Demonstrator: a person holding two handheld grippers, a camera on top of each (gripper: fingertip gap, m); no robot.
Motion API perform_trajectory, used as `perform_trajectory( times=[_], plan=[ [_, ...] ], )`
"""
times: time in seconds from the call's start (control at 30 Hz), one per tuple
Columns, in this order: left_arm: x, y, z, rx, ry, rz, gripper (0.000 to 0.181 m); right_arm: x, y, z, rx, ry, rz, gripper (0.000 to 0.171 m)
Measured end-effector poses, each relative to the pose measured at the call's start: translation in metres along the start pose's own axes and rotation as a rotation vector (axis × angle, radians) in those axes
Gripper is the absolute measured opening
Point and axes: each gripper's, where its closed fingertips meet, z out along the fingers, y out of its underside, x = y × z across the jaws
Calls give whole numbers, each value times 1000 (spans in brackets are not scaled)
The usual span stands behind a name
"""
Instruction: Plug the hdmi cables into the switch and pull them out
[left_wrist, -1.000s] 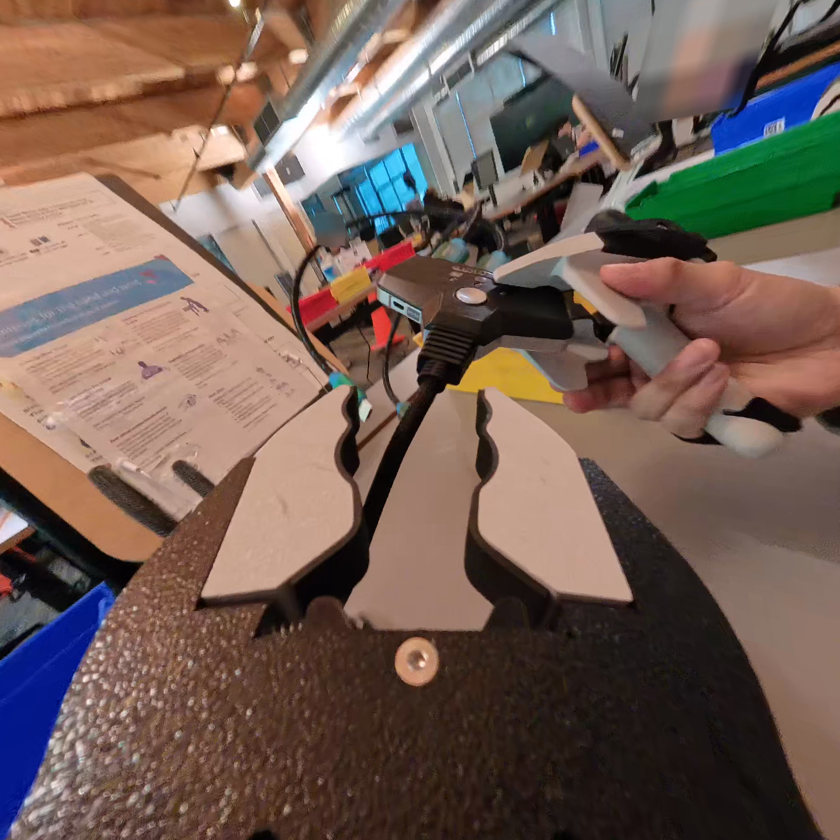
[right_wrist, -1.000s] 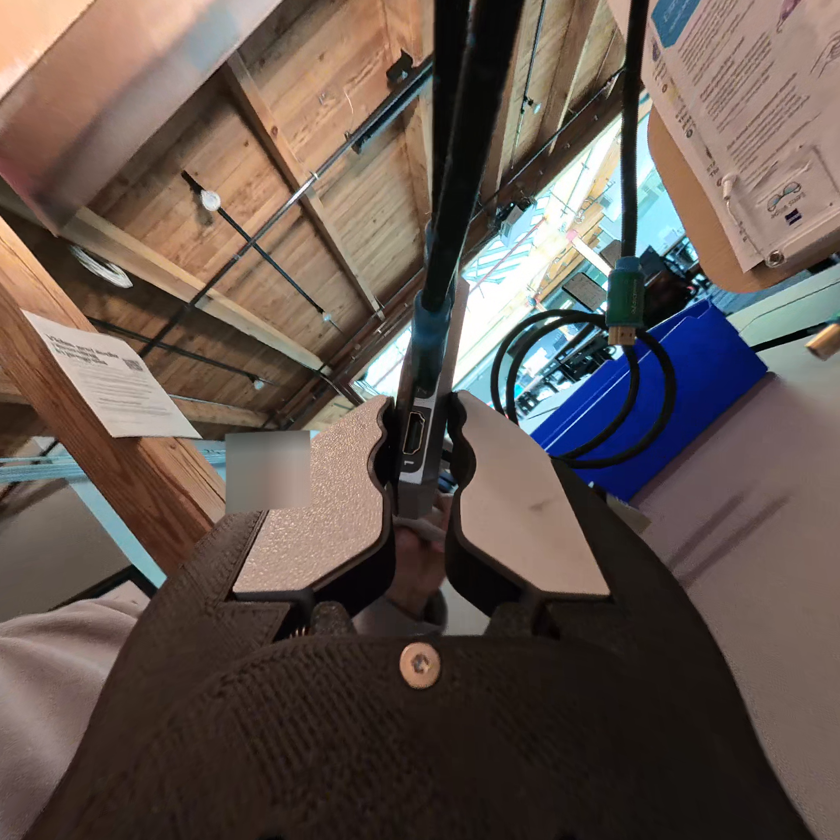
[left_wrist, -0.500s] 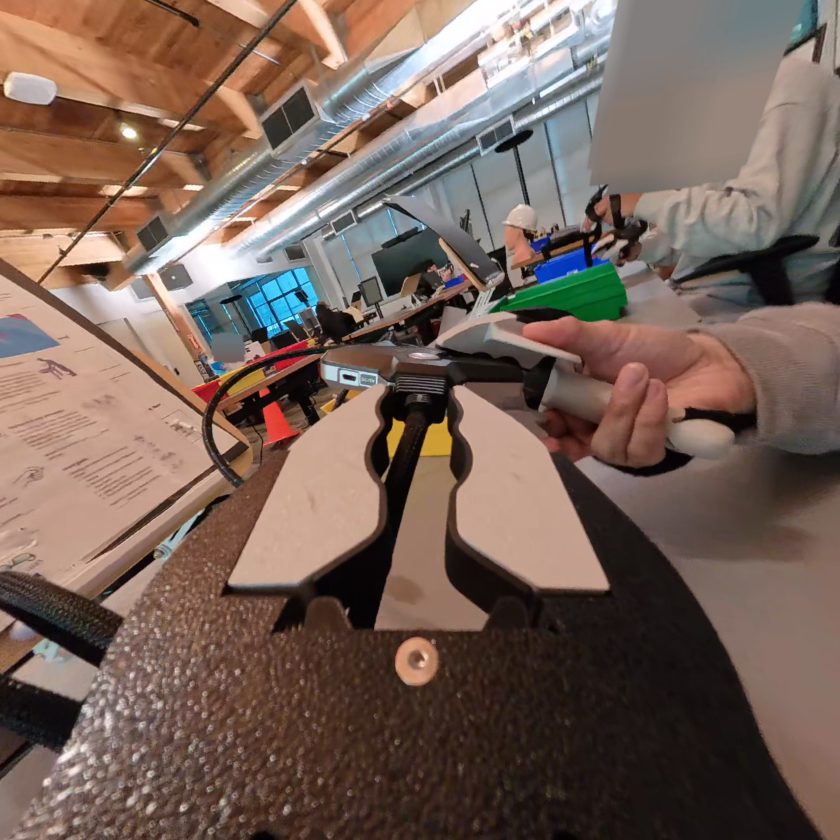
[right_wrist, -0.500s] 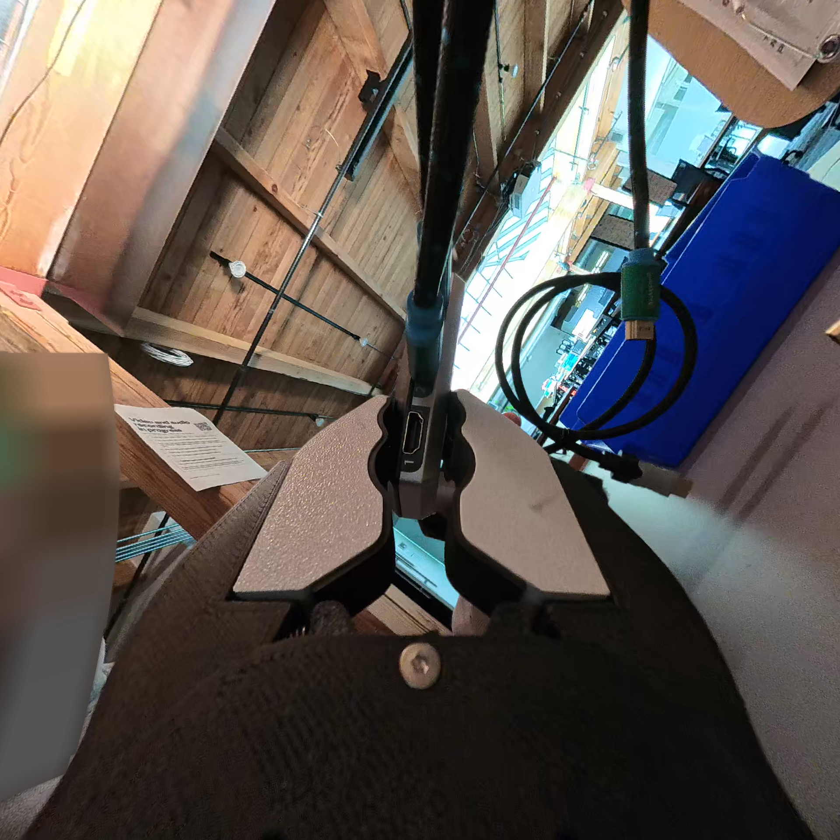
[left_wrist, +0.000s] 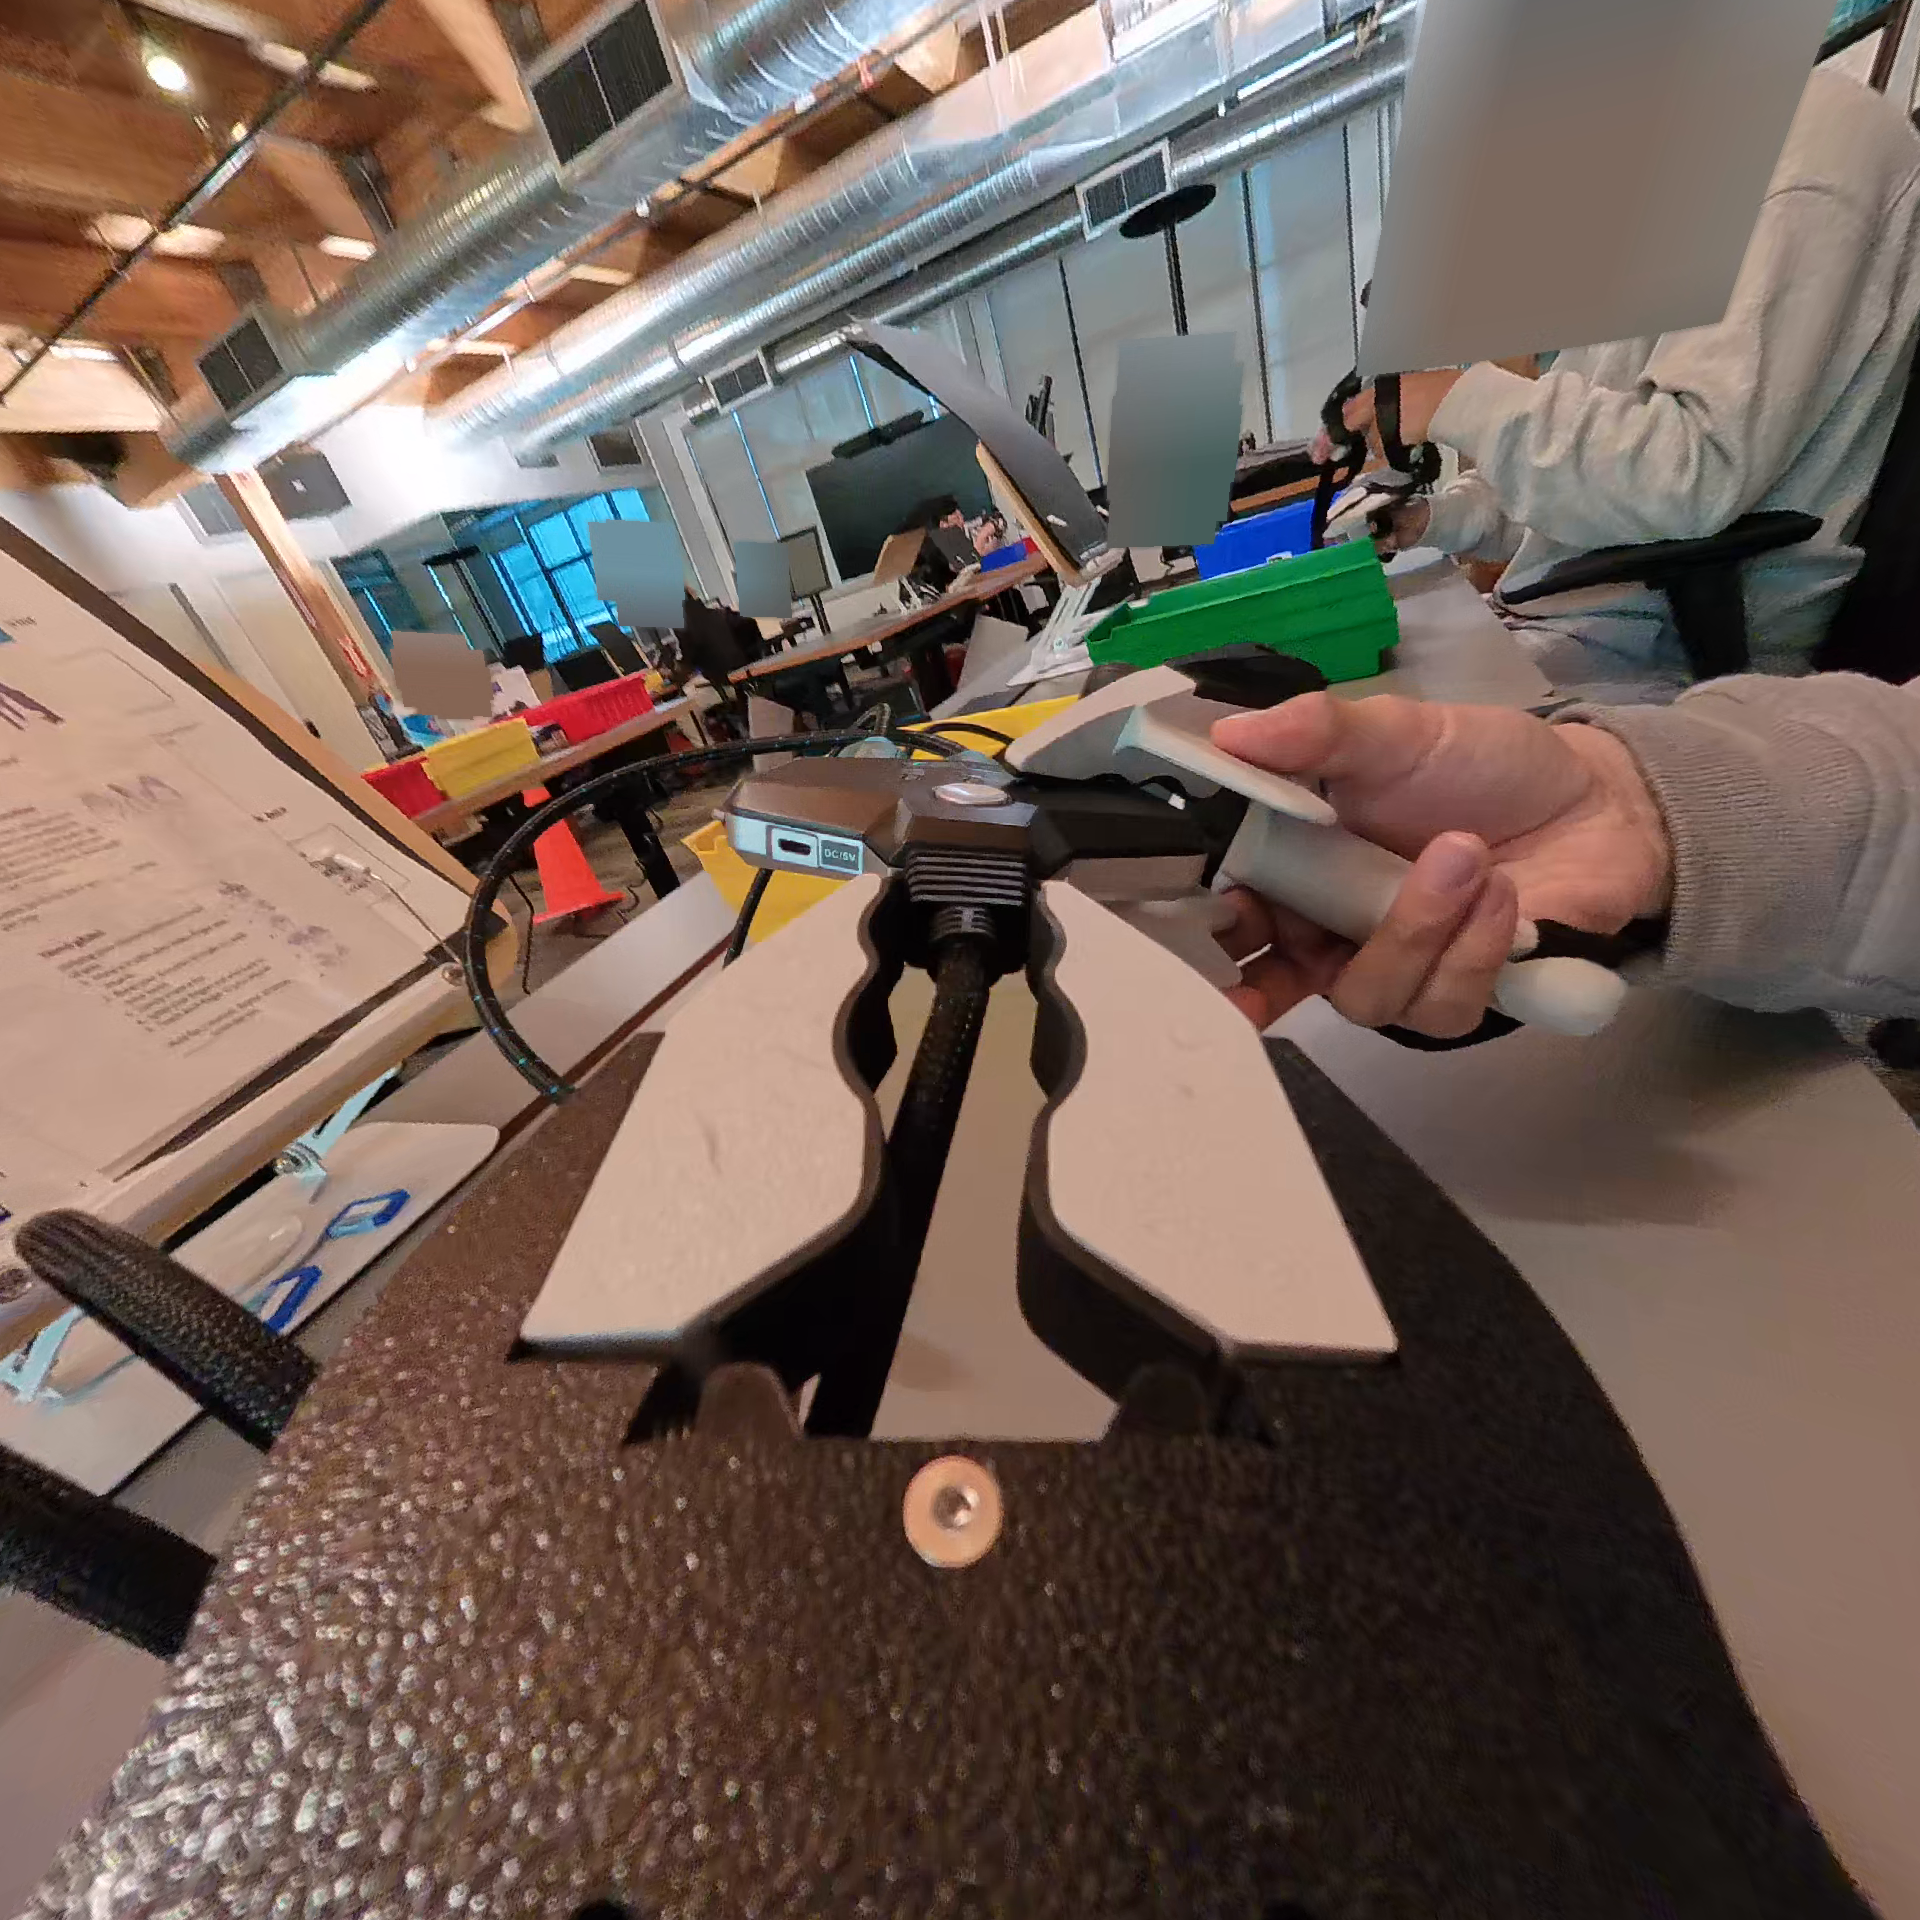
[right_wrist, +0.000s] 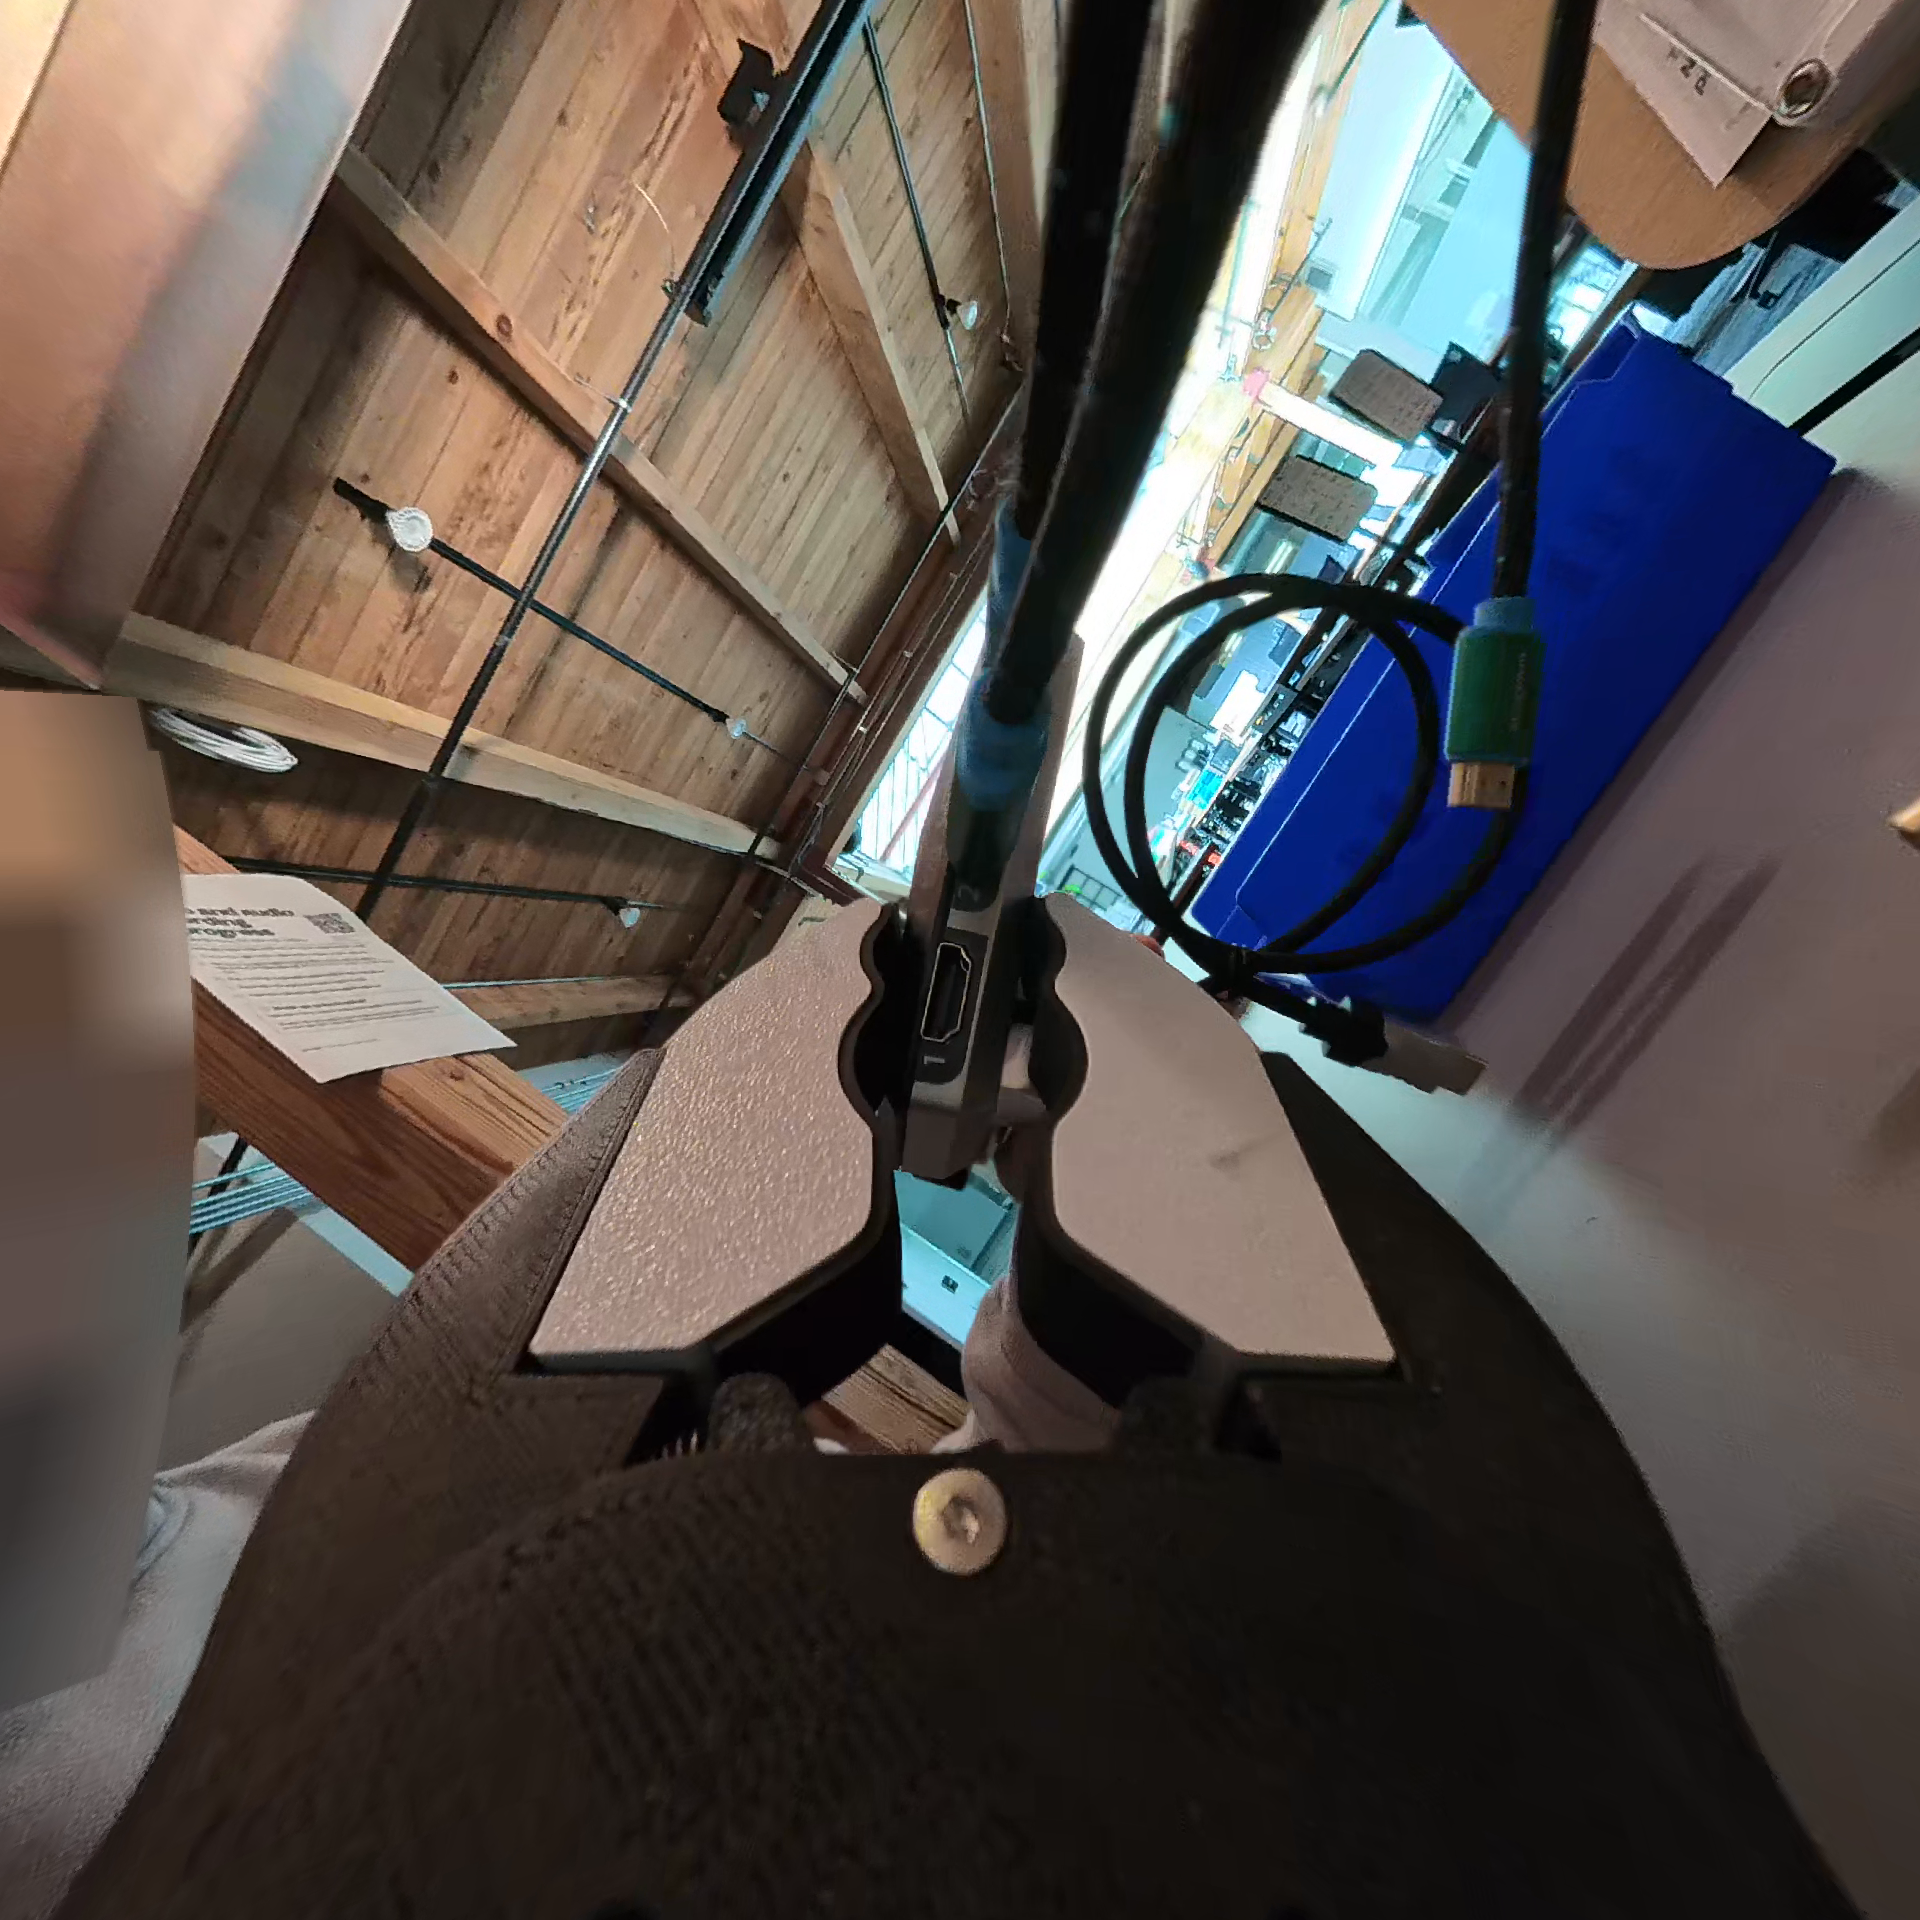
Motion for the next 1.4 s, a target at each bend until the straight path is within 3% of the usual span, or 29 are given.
perform_trajectory(
  times=[0.2,0.47,0.57,0.67,0.73,0.8,0.87,1.07,1.2,1.4],
  plan=[
    [-3,-5,-3,34,-13,-73,23,-5,0,5,-44,0,-105,25],
    [-11,-13,-8,135,-4,-241,22,-22,5,6,-132,-51,-286,44],
    [-18,-18,-17,197,-15,-301,22,-23,7,1,-209,14,-479,62],
    [-25,-20,-25,234,-17,-314,22,-19,19,-12,-405,118,-726,82],
    [-27,-18,-29,231,-16,-309,22,-20,20,-23,-531,201,-942,85],
    [-26,-16,-32,228,5,-295,22,-34,14,-30,-590,238,-1168,81],
    [-21,-15,-36,242,49,-283,22,-52,7,-33,-612,240,-1304,67],
    [2,-20,-37,261,183,-222,22,-71,5,-20,-817,211,-1304,49],
    [9,-17,-32,246,208,-197,22,-51,13,-14,-999,267,-1337,38],
    [16,-16,-31,229,237,-174,22,-30,19,-16,-1105,304,-1278,29]
  ],
)
